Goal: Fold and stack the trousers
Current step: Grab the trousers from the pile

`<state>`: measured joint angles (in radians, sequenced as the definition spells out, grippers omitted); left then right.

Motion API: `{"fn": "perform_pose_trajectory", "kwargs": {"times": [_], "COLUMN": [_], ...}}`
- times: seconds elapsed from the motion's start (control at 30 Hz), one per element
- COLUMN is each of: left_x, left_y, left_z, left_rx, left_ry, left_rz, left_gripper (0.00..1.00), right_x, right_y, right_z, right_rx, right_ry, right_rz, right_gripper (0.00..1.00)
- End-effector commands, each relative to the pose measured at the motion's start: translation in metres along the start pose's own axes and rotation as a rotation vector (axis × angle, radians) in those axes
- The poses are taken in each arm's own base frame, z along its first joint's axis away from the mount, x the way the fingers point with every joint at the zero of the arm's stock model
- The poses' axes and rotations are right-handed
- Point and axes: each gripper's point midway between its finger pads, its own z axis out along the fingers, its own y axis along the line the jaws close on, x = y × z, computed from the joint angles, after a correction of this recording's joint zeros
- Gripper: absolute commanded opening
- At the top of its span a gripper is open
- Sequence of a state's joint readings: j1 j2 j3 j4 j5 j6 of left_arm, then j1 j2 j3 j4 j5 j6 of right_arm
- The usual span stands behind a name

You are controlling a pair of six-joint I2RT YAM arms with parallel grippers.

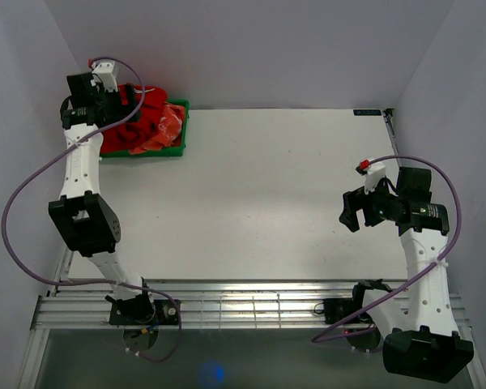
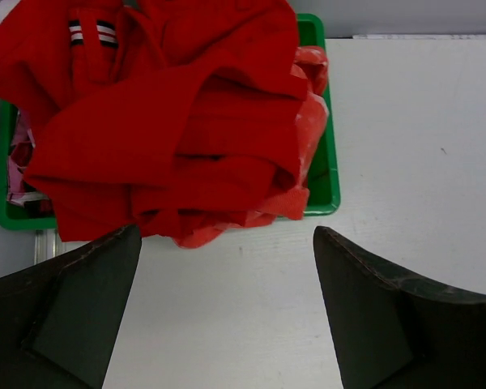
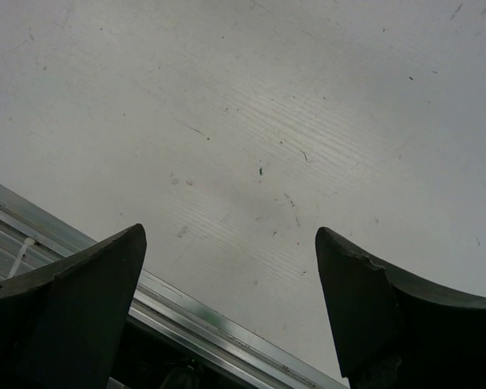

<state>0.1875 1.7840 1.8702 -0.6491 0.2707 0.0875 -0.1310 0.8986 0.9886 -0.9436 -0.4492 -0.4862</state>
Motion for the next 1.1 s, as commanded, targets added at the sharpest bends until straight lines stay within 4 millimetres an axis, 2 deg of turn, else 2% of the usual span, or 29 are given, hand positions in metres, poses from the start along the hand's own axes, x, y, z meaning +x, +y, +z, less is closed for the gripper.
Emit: {"fn": "perform_pose_trajectory", "kwargs": {"times": [0.0, 0.07, 0.1, 0.17, 0.23, 0.43, 0.57, 0.7, 0.73, 0.8, 0.83, 0.87, 0.9, 0.93, 1.0, 1.03, 1.07], "left_x": [-0.045, -0.045, -0.034, -0.023, -0.004, 0.043, 0.062, 0.071, 0.067, 0.073, 0.071, 0.063, 0.065, 0.062, 0.052, 0.048, 0.040], "left_y": [0.017, 0.022, 0.027, 0.030, 0.030, 0.023, 0.021, 0.025, 0.025, 0.029, 0.029, 0.029, 0.028, 0.027, 0.020, 0.020, 0.018], "left_z": [0.009, 0.021, 0.035, 0.046, 0.061, 0.085, 0.095, 0.108, 0.110, 0.120, 0.122, 0.124, 0.128, 0.129, 0.129, 0.128, 0.126], "left_rx": [-0.023, -0.024, -0.021, -0.017, 0.013, 0.097, 0.121, 0.106, 0.097, 0.088, 0.082, 0.077, 0.079, 0.083, 0.104, 0.102, 0.105], "left_ry": [-0.150, -0.146, -0.117, -0.090, -0.046, 0.058, 0.096, 0.114, 0.106, 0.120, 0.117, 0.100, 0.104, 0.097, 0.078, 0.070, 0.053], "left_rz": [0.021, 0.046, 0.061, 0.089, 0.126, 0.156, 0.134, 0.120, 0.119, 0.105, 0.107, 0.110, 0.105, 0.104, 0.121, 0.127, 0.132], "left_gripper": [0.98, 0.98, 0.98, 0.98, 0.98, 0.98, 0.98, 0.98, 0.97, 0.91, 0.81, 0.77, 0.72, 0.63, 0.52, 0.37, 0.30], "right_x": [-0.006, -0.005, -0.005, -0.004, -0.003, -0.001, 0.002, 0.002, 0.002, 0.001, -0.001, -0.002, -0.002, -0.004, -0.005, -0.006, -0.007], "right_y": [-0.002, -0.002, -0.002, -0.003, -0.004, -0.004, -0.005, -0.005, -0.005, -0.006, -0.006, -0.007, -0.007, -0.008, -0.008, -0.008, -0.008], "right_z": [0.004, 0.007, 0.008, 0.011, 0.013, 0.016, 0.018, 0.019, 0.019, 0.018, 0.018, 0.018, 0.018, 0.017, 0.017, 0.017, 0.016], "right_rx": [-0.004, -0.012, -0.016, -0.021, -0.024, -0.033, -0.033, -0.036, -0.039, -0.036, -0.035, -0.034, -0.035, -0.031, -0.034, -0.034, -0.033], "right_ry": [-0.034, -0.026, -0.028, -0.021, -0.016, -0.004, 0.006, 0.009, 0.011, 0.011, 0.010, 0.009, 0.010, 0.005, 0.008, 0.008, 0.005], "right_rz": [0.007, 0.014, 0.013, 0.018, 0.020, 0.020, 0.022, 0.024, 0.026, 0.027, 0.024, 0.025, 0.026, 0.025, 0.027, 0.029, 0.029], "right_gripper": [0.90, 0.90, 0.90, 0.90, 0.90, 0.90, 0.90, 0.90, 0.90, 0.90, 0.90, 0.90, 0.90, 0.90, 0.90, 0.90, 0.90]}}
